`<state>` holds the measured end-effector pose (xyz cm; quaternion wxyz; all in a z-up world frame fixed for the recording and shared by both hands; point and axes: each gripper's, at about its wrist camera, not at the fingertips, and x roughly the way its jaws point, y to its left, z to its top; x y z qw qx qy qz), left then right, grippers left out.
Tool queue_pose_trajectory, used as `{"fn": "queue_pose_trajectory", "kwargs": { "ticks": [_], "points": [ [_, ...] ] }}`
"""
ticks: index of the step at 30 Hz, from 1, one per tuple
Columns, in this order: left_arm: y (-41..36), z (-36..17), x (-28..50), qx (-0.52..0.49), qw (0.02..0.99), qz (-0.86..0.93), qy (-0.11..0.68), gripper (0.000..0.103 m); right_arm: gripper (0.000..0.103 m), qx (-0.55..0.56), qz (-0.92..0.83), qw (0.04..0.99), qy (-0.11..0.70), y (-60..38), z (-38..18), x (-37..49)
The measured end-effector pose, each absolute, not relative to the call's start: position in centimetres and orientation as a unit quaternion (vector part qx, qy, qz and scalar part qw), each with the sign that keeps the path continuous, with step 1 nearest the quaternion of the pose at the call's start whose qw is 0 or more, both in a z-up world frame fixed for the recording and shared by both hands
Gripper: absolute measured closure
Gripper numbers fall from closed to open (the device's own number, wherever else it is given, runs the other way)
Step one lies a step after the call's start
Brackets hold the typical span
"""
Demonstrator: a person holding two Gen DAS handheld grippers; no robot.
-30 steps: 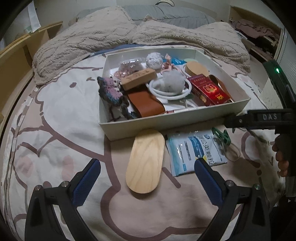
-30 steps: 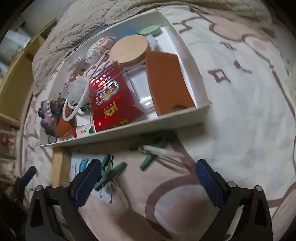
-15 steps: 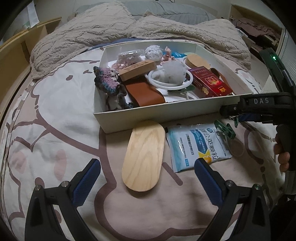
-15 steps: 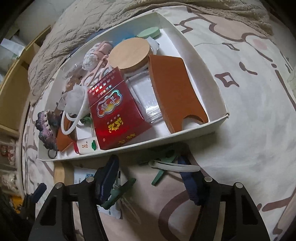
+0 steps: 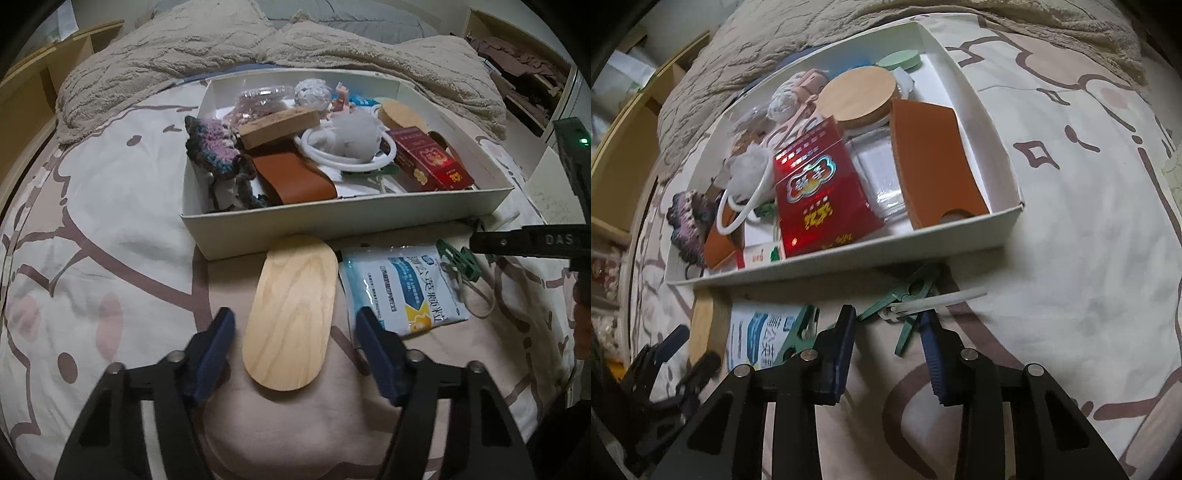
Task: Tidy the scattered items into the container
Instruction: 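Grasp the wooden paddle with the left tool while the right tool grasps the green clothespins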
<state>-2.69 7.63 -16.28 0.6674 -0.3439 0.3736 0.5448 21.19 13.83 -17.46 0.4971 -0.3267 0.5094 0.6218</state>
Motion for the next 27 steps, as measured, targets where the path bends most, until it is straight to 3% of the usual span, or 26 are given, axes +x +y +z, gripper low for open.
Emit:
{"fn": "queue_pose_trajectory", "kwargs": {
  "ticks": [6,27],
  "points": [
    [8.0,-16.9,-3.0,-0.357,0.661,0.541,0.378,0.055,0.067,-0.333,0.629,0.485,0.508,13.8,-17.3,21.0],
    [7.0,-16.4,-2.0,-0.341,0.675,0.521,0.396,0.057,0.067,-0.342,0.655,0.467,0.486,11.2,-14.7,21.0]
  ]
}}
